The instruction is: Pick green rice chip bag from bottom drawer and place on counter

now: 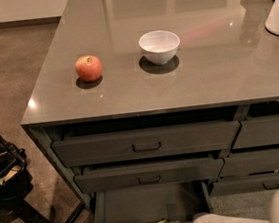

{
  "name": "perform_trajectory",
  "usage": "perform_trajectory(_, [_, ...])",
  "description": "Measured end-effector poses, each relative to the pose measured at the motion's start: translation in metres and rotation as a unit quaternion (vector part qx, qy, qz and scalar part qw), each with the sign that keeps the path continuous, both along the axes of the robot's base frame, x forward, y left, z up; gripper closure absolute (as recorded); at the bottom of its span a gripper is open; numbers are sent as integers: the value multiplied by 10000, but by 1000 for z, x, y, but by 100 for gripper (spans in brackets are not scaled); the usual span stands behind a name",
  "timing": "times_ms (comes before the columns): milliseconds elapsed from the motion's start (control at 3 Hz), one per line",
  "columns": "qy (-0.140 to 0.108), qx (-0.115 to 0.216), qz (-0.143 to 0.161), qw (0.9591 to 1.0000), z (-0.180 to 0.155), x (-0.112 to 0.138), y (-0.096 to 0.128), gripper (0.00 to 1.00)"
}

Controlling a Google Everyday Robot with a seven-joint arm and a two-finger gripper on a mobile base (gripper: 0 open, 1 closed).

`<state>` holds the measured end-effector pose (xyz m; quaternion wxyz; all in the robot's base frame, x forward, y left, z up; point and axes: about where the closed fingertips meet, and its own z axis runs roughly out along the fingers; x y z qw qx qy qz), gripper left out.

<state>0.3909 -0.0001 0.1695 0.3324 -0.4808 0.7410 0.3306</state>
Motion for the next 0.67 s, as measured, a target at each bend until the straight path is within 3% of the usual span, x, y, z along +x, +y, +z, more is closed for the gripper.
perform_trajectory(333, [-254,210,-22,9995,34,0,-11,100])
perform_trajectory(667, [-465,195,5,9987,49,11,-19,100])
